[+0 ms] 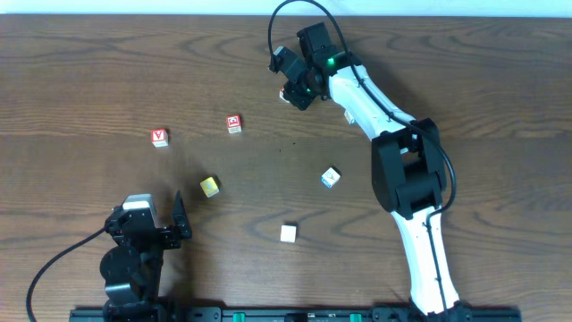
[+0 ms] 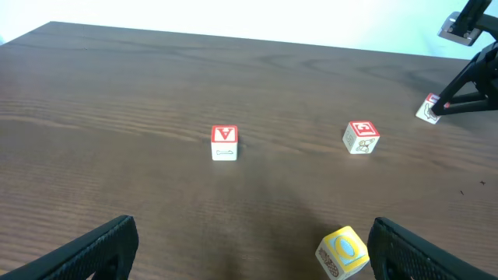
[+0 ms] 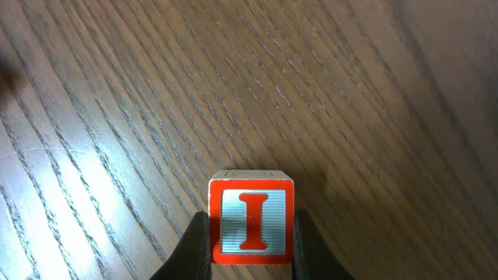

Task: Spell out Ai2
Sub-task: 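Close the right gripper on the red 'I' block and lift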

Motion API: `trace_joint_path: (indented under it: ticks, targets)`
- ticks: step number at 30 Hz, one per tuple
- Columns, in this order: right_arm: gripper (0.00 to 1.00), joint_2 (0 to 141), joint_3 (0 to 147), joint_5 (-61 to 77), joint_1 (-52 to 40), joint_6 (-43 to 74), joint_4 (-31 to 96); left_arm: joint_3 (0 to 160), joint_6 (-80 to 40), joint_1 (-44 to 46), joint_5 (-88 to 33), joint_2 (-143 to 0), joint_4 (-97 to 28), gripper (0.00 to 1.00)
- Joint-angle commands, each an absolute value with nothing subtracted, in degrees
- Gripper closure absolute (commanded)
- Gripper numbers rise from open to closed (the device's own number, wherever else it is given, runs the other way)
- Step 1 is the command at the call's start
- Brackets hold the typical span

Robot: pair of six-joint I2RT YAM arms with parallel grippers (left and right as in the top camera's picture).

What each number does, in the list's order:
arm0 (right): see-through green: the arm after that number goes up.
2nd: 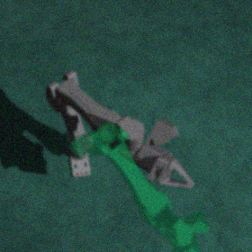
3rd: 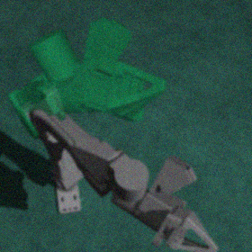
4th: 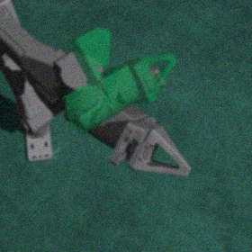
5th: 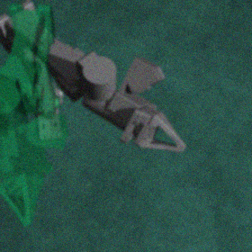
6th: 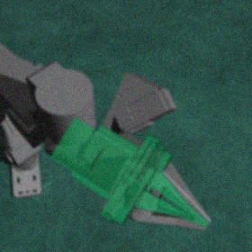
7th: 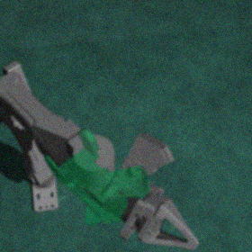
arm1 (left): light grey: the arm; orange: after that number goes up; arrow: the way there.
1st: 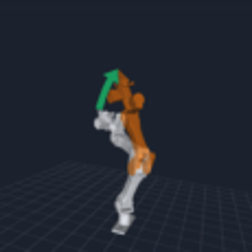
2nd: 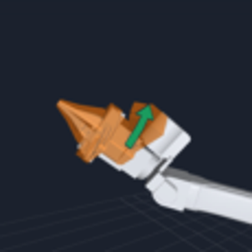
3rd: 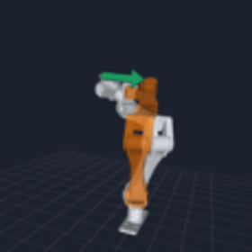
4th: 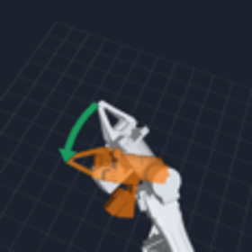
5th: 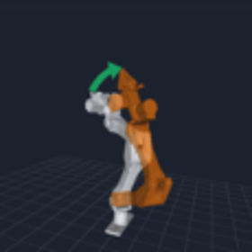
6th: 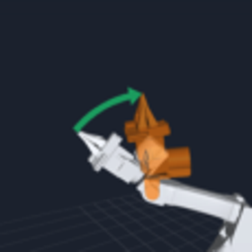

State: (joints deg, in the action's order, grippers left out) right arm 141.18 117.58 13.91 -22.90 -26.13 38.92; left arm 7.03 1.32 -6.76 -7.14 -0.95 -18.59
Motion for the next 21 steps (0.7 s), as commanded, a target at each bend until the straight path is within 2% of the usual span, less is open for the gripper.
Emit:
trace_joint_path:
  ticks: [1,11,21]
  targets:
    - [0.99,142.5,118.43,14.37,-23.66,-24.27,38.94,5.76,1.3,-7.09,-7.27,-0.67,-19.0,0.05]
    - [0.99,139.06,118.45,14.37,-23.66,-18.7,40.82,5.76,1.3,-7.09,-7.27,-0.67,-19.0,0.04]
    - [0.99,129.1,118.45,14.35,-23.66,-16.64,50.54,5.76,1.3,-7.09,-7.27,-0.67,-19.0,0.05]
